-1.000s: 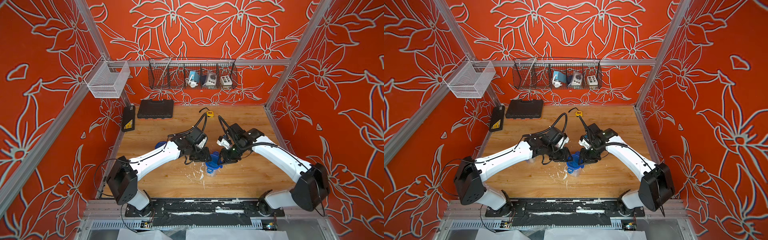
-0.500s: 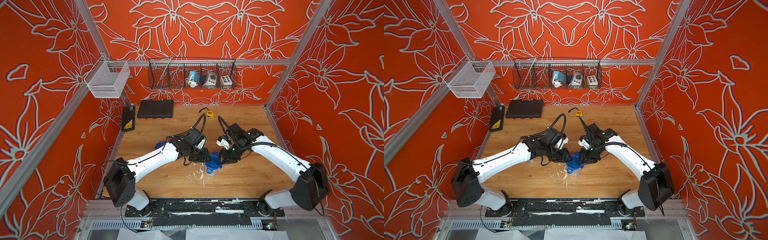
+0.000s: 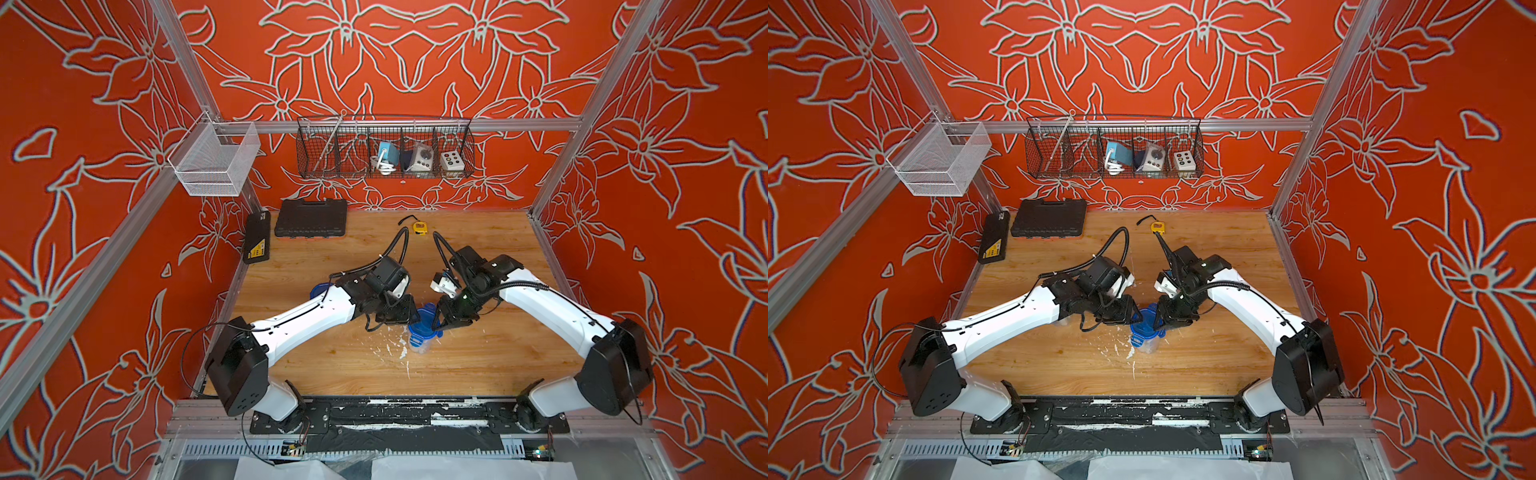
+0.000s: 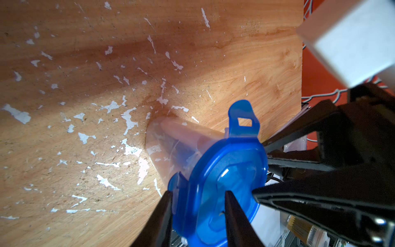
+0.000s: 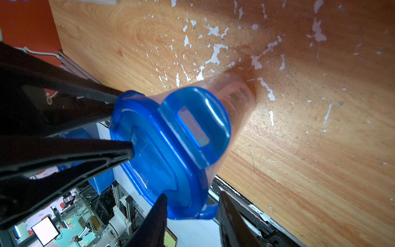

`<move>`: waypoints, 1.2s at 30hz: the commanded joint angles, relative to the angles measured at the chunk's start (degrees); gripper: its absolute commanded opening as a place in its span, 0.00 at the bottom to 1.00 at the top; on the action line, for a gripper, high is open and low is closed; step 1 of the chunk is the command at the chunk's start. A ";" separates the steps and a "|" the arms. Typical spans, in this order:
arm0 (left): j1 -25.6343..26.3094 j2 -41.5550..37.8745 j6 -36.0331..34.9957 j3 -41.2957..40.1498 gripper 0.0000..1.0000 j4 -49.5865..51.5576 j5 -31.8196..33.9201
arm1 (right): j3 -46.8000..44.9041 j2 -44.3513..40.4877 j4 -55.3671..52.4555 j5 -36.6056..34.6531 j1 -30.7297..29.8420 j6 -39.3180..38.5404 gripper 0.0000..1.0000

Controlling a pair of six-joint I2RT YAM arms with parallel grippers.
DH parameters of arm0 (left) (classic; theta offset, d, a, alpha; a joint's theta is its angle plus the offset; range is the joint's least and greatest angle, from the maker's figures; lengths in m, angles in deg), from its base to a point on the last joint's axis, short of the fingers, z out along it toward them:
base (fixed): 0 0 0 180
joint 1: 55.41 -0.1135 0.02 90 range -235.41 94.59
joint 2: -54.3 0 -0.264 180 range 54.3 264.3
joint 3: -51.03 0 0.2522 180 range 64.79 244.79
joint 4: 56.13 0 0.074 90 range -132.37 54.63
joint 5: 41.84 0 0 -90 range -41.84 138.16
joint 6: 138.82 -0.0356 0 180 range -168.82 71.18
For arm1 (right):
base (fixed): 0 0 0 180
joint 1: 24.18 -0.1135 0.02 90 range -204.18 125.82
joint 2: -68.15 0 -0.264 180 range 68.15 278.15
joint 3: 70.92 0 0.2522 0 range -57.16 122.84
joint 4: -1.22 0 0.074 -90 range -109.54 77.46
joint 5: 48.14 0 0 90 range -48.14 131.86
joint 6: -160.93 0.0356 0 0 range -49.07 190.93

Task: Pack away toiletry kits
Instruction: Close the fastener on the container.

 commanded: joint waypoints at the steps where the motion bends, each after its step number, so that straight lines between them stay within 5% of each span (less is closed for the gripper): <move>1: 1.98 2.37 0.70 -1.22 0.35 2.44 -3.97 | 0.58 4.14 12.18 -1.77 -0.91 1.02 0.41; 36: 1.20 -2.03 1.49 -6.88 0.34 2.32 -1.00 | 13.03 9.31 2.93 -12.48 0.08 -6.62 0.45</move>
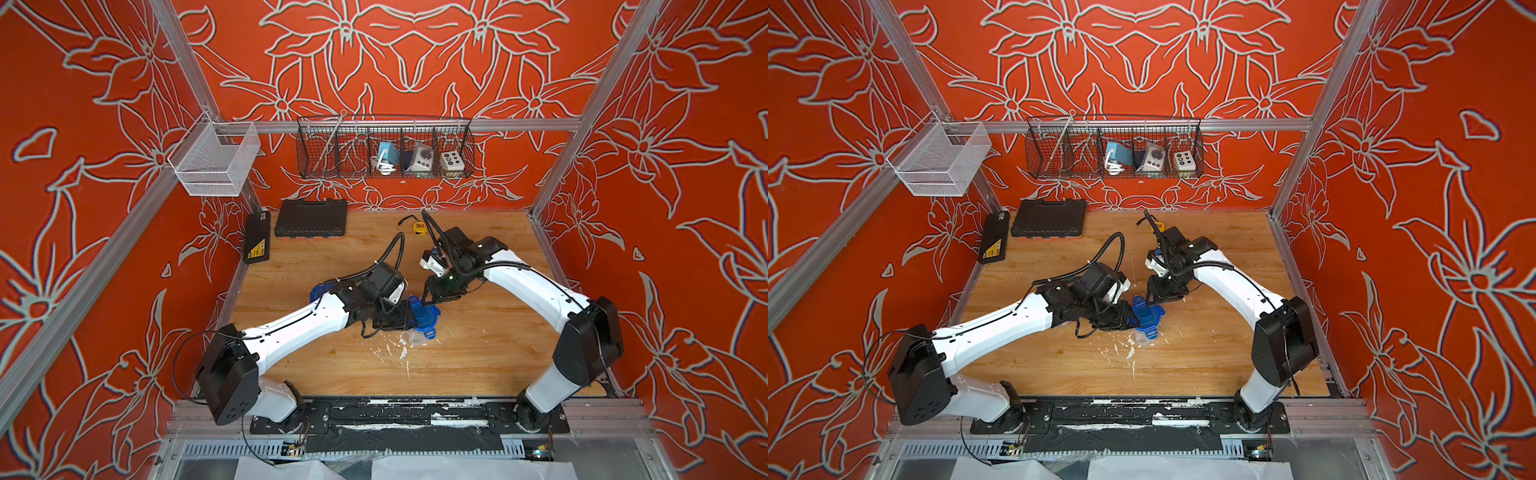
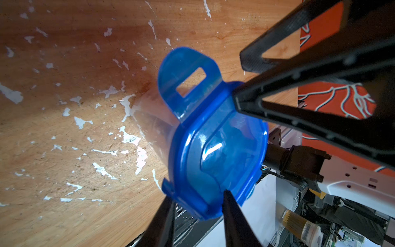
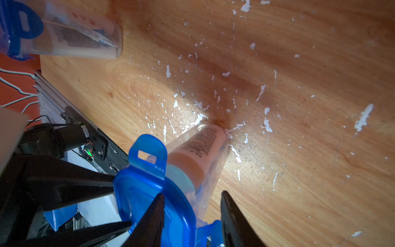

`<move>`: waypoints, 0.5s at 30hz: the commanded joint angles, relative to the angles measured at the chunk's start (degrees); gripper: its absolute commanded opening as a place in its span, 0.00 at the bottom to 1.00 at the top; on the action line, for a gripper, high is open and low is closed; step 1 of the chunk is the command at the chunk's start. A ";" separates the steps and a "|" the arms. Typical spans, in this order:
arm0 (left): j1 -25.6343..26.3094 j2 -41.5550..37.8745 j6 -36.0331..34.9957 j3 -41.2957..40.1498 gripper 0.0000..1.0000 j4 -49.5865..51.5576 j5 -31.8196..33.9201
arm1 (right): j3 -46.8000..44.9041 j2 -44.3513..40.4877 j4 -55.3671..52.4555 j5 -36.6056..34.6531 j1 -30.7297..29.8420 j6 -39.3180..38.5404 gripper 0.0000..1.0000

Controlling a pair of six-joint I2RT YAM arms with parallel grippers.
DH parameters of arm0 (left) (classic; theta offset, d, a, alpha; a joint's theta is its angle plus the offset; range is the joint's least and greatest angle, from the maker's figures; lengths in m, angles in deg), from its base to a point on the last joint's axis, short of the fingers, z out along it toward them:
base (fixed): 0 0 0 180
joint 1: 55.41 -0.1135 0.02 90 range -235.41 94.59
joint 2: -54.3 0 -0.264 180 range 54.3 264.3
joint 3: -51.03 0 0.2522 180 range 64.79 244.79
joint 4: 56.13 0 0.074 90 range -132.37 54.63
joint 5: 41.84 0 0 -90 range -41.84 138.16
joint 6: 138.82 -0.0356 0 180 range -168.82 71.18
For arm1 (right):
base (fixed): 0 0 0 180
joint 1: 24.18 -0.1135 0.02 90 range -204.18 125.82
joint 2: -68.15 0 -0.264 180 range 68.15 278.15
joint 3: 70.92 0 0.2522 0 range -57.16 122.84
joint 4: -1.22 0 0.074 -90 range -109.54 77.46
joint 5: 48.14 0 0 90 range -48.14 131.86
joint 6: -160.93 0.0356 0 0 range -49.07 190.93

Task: Pack away toiletry kits
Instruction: Close the fastener on the container.

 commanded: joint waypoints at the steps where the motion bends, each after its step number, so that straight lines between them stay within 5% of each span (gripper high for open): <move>1: 0.56 1.68 -0.61 -2.17 0.34 4.11 -0.49 | -0.14 -0.95 -0.18 -3.49 -0.16 -1.33 0.45; 15: -0.41 3.99 -1.59 0.04 0.34 4.98 -0.26 | -1.24 -9.25 -7.09 -4.94 0.89 -1.31 0.46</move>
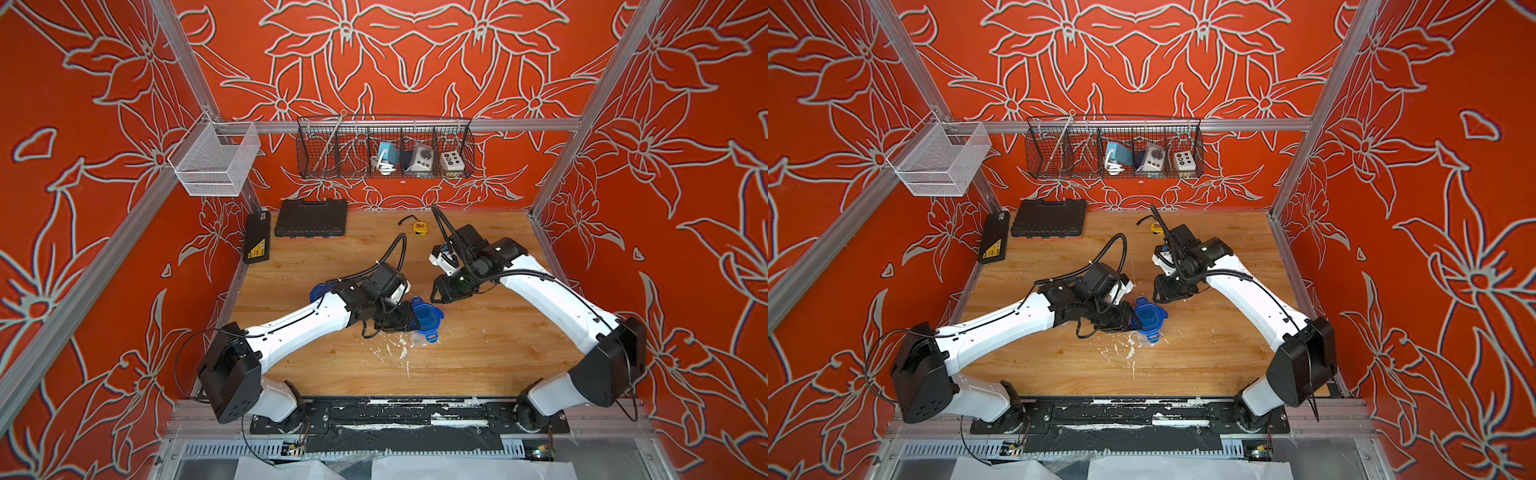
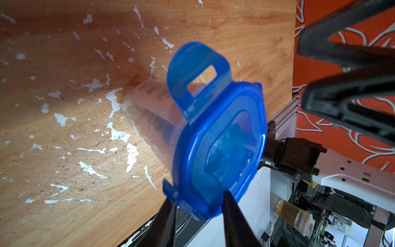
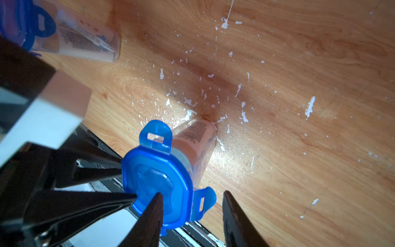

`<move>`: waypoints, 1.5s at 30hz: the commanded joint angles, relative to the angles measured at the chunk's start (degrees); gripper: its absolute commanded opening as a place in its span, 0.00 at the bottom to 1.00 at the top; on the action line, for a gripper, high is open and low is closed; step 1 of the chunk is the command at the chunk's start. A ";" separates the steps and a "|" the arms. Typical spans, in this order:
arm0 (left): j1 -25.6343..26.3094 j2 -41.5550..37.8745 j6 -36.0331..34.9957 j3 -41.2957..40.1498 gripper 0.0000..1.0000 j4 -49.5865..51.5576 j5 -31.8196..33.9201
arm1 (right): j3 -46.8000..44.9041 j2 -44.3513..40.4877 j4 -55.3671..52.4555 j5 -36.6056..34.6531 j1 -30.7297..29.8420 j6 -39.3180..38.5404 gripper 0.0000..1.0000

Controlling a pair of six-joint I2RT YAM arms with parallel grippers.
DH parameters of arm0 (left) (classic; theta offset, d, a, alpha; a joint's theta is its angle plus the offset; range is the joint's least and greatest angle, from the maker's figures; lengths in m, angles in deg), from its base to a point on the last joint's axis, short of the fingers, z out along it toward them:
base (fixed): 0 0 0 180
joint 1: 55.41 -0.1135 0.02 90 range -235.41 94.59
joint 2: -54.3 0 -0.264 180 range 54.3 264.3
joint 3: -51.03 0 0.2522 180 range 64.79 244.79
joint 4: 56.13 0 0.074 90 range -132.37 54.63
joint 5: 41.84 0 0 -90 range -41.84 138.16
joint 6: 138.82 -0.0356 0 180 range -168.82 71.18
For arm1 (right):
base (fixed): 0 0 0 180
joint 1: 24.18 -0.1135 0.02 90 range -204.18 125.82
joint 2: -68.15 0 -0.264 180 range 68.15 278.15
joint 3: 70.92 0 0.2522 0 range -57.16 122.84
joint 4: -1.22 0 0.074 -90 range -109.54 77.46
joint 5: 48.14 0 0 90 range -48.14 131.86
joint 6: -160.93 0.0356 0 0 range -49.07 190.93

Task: Pack away toiletry kits
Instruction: Close the fastener on the container.

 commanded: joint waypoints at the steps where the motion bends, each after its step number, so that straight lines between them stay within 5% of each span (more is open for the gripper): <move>1: -0.43 3.03 -1.26 -0.39 0.34 5.27 2.04 | -1.50 -1.48 -3.36 0.60 0.69 -0.75 0.46; 45: -1.84 8.41 -5.30 4.70 0.34 6.90 0.94 | -14.21 -0.47 10.72 18.63 3.38 4.56 0.42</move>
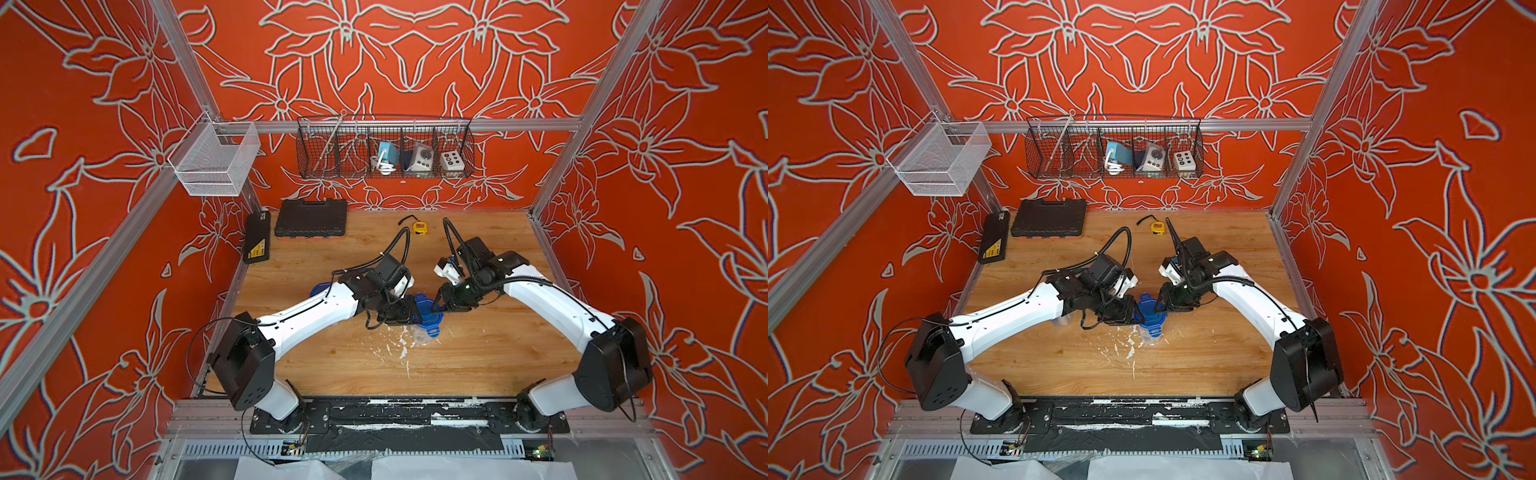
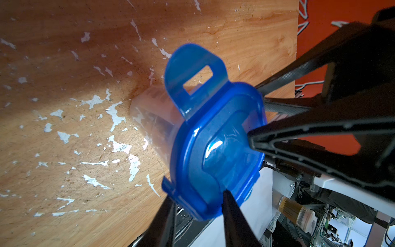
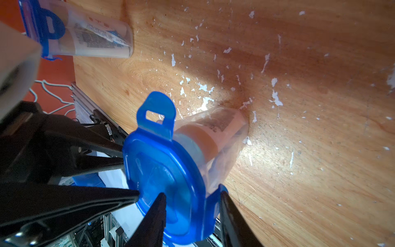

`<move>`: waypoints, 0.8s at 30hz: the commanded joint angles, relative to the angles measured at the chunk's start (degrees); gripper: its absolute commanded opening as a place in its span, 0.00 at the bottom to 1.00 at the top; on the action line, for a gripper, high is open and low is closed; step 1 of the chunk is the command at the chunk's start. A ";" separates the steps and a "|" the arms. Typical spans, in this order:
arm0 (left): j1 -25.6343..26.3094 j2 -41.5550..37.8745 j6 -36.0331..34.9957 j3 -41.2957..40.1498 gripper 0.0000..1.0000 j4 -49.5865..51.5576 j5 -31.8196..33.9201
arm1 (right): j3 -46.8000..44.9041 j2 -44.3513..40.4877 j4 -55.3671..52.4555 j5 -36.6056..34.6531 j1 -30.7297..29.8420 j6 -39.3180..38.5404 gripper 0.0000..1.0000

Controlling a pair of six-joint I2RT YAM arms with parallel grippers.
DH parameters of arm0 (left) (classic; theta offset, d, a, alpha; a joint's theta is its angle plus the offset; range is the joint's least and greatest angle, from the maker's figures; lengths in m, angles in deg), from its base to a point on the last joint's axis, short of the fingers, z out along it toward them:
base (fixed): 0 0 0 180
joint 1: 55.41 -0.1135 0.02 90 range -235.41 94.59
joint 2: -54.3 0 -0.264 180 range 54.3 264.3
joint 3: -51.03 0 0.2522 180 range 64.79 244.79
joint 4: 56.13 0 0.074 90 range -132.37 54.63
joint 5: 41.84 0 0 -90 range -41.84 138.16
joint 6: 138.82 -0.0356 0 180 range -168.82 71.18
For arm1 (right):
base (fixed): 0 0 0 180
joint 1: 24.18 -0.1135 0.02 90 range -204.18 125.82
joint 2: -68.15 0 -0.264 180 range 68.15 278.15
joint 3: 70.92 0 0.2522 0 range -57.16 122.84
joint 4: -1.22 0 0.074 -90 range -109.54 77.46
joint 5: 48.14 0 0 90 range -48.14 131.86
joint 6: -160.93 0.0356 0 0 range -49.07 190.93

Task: Pack away toiletry kits
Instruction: Close the fastener on the container.

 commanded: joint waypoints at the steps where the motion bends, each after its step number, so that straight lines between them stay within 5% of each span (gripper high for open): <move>1: 0.00 3.54 -1.19 -0.70 0.33 3.32 2.45 | -1.45 0.71 1.77 5.04 -0.84 0.66 0.42; 24: -1.15 3.24 1.59 -1.31 0.34 -7.23 -4.15 | -3.50 0.37 4.66 9.18 -0.84 3.15 0.42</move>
